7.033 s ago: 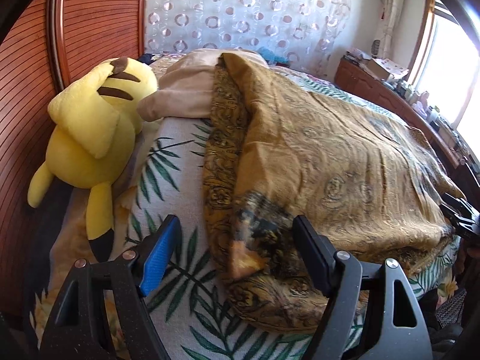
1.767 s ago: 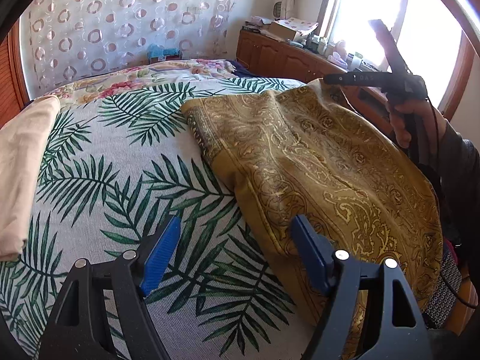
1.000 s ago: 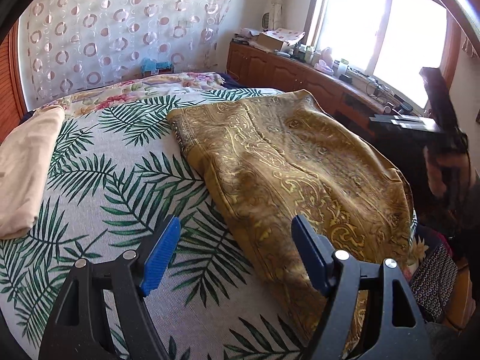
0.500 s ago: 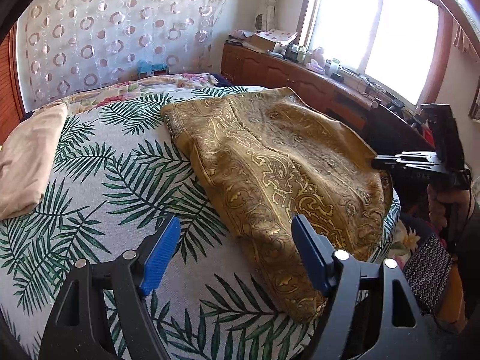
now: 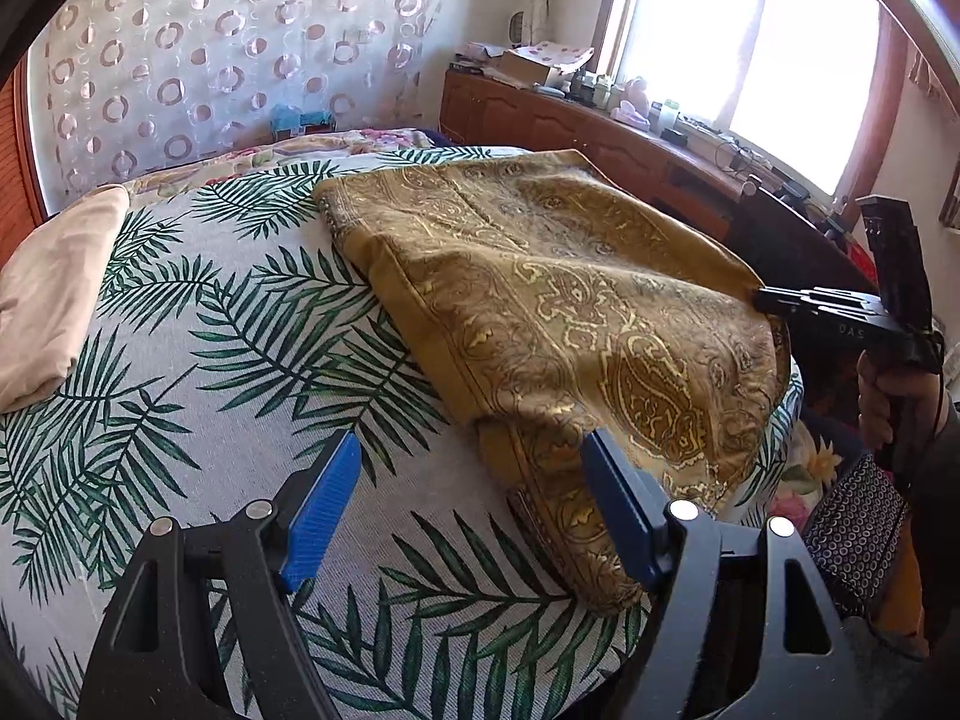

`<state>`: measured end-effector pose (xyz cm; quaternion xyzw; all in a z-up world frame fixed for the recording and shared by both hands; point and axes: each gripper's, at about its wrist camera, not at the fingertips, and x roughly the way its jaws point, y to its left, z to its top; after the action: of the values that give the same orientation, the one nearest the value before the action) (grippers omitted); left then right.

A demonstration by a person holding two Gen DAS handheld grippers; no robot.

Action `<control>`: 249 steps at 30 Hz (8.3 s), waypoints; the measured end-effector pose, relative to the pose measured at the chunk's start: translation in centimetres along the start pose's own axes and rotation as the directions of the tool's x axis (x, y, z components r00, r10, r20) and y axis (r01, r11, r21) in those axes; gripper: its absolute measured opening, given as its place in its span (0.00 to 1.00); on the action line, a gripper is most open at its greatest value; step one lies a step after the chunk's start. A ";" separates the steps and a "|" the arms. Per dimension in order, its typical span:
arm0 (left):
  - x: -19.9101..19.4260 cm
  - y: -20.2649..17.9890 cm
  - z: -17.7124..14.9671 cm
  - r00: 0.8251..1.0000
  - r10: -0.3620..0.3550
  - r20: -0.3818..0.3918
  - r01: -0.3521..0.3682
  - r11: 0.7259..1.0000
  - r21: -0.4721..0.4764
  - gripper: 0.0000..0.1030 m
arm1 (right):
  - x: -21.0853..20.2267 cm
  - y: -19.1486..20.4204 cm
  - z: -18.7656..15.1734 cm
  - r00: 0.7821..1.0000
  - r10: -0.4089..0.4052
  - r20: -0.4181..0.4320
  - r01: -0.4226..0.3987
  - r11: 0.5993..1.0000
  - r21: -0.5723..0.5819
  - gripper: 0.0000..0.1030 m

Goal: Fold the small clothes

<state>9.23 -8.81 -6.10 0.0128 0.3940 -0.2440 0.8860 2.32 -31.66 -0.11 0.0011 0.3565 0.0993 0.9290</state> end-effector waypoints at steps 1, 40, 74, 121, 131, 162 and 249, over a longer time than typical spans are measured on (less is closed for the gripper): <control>0.1 -0.1 -0.1 1.000 0.000 -0.003 0.000 1.000 0.002 0.75 | 0.1 0.1 0.0 1.000 -0.007 0.005 0.007 1.000 0.004 0.05; -4.5 -4.8 6.3 0.970 -0.199 0.140 0.188 0.979 0.084 0.07 | -2.5 10.2 -2.3 0.995 0.058 0.084 -0.043 0.985 -0.168 0.78; 0.8 3.8 14.6 0.976 -0.041 0.216 0.064 0.993 -0.099 0.07 | 4.2 6.8 11.4 0.982 0.046 0.184 0.017 0.944 -0.329 0.25; 12.5 9.5 16.0 0.992 0.125 0.015 -0.124 0.989 -0.079 0.69 | 11.2 -1.9 15.0 1.000 0.009 0.003 -0.009 0.997 -0.080 0.58; 11.6 10.3 15.4 0.986 0.160 0.034 -0.155 0.980 -0.123 0.69 | 11.6 -2.3 16.0 0.998 0.063 0.031 -0.062 0.996 -0.059 0.04; 14.9 10.7 16.0 0.996 -0.083 -0.038 0.073 0.973 -0.219 0.11 | 13.8 -1.8 14.1 1.000 -0.018 -0.018 0.019 0.999 0.026 0.76; -6.8 32.1 -2.4 0.859 0.477 0.187 -0.252 0.711 -0.657 0.08 | 40.7 37.2 36.0 0.904 0.415 -0.107 -0.374 0.644 -0.667 0.57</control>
<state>17.87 22.81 -8.38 -0.2382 0.2796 0.0813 0.9265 48.87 14.80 2.48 -0.2542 0.2609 0.4211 0.8307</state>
